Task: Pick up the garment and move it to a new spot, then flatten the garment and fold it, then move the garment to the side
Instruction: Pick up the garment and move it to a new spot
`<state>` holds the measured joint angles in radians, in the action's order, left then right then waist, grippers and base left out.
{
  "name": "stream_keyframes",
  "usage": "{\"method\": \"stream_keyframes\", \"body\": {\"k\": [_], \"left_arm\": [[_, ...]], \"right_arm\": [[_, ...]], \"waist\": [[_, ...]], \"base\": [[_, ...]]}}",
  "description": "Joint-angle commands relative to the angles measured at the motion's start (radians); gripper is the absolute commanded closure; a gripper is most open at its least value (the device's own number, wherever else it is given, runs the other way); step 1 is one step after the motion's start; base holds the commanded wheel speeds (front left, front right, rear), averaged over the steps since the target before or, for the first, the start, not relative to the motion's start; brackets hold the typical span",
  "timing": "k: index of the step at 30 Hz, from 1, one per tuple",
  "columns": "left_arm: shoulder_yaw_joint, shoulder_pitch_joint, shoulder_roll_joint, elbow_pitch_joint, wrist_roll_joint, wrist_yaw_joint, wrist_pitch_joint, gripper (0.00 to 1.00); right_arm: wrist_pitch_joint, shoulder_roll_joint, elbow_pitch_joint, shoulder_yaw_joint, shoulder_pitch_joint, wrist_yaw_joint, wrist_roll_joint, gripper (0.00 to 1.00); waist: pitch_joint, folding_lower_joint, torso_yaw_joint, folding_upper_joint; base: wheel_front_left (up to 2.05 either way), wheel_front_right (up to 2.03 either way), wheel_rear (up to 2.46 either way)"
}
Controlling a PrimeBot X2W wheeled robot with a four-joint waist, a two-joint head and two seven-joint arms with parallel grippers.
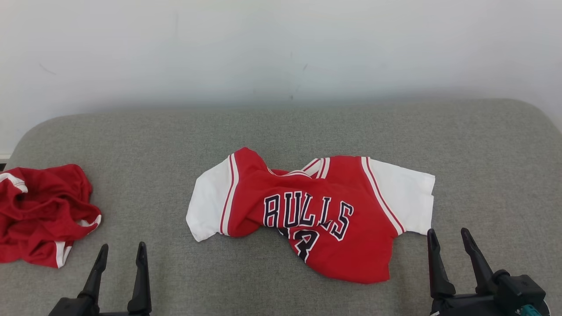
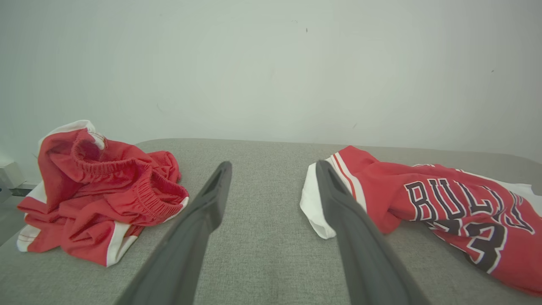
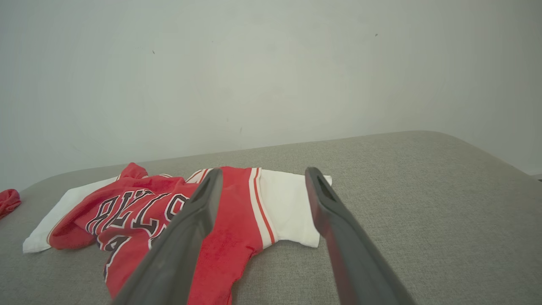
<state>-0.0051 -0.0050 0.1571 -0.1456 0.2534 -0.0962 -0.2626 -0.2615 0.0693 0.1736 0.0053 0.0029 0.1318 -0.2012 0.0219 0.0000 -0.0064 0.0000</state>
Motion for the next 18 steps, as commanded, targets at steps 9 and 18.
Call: {"method": "stream_keyframes", "body": {"k": [9, 18], "left_arm": [[0.019, -0.003, -0.021, -0.006, -0.030, -0.017, -0.003, 0.00], [0.029, -0.009, -0.033, -0.007, -0.052, -0.027, -0.003, 0.00]], "right_arm": [[-0.005, -0.003, -0.006, -0.001, -0.004, -0.002, -0.004, 0.00], [-0.005, -0.002, -0.005, 0.000, -0.005, -0.002, -0.002, 0.00]], "waist": [[0.007, 0.0000, 0.003, 0.0000], [0.009, 0.0000, 0.005, 0.0000]], "base": [[0.00, 0.00, 0.00], [0.00, 0.00, 0.00]]}}
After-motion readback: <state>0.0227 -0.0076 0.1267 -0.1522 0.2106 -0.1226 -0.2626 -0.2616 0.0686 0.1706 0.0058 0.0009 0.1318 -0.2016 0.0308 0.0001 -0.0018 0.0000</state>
